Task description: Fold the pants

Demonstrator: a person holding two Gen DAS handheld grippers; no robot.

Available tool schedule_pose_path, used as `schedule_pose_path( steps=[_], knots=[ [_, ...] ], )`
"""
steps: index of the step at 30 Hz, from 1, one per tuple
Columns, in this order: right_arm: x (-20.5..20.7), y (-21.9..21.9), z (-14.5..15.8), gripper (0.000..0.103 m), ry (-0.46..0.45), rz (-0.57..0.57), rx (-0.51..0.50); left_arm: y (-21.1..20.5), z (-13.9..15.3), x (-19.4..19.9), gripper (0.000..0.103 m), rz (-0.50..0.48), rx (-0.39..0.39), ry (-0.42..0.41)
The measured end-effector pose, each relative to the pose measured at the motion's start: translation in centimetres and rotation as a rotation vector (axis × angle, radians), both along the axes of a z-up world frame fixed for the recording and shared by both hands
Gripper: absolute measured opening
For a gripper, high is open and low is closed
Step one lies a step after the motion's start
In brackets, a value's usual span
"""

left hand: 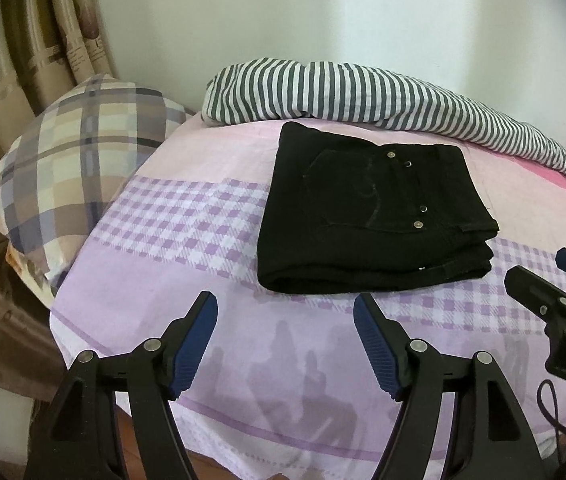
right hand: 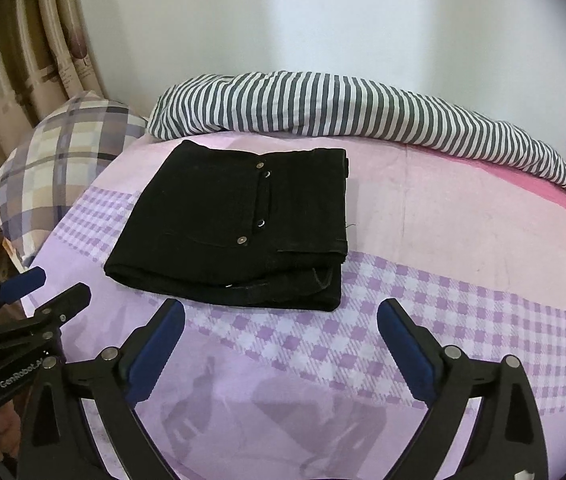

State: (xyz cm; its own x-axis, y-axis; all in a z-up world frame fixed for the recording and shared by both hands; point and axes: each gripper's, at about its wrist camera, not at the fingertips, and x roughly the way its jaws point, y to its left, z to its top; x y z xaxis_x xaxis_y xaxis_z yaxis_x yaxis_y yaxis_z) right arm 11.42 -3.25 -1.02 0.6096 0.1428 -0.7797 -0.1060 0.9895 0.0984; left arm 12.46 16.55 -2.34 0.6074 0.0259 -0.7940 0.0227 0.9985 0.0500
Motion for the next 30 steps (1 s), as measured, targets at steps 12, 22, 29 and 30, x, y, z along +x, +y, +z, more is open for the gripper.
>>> schedule_pose_path(
  steps=[12,22,29,30],
  knots=[
    [-0.39,0.75,-0.29,0.096,0.020,0.011,-0.014,0.08,-0.10,-0.09,0.071,0.015,0.015,-0.002],
    [-0.27,0.82,-0.53,0.095,0.035,0.012,-0.009,0.00,-0.27,-0.05,0.071,0.016,0.022,0.002],
    [-0.25,0.84,-0.62,0.095,0.038,0.013,-0.011,0.04,-0.46,0.01,0.071,0.017,0.024,0.009],
    [-0.27,0.83,-0.69,0.096,0.038,0.013,-0.012,0.02,-0.46,-0.04,0.071,0.018,0.025,0.008]
  ],
)
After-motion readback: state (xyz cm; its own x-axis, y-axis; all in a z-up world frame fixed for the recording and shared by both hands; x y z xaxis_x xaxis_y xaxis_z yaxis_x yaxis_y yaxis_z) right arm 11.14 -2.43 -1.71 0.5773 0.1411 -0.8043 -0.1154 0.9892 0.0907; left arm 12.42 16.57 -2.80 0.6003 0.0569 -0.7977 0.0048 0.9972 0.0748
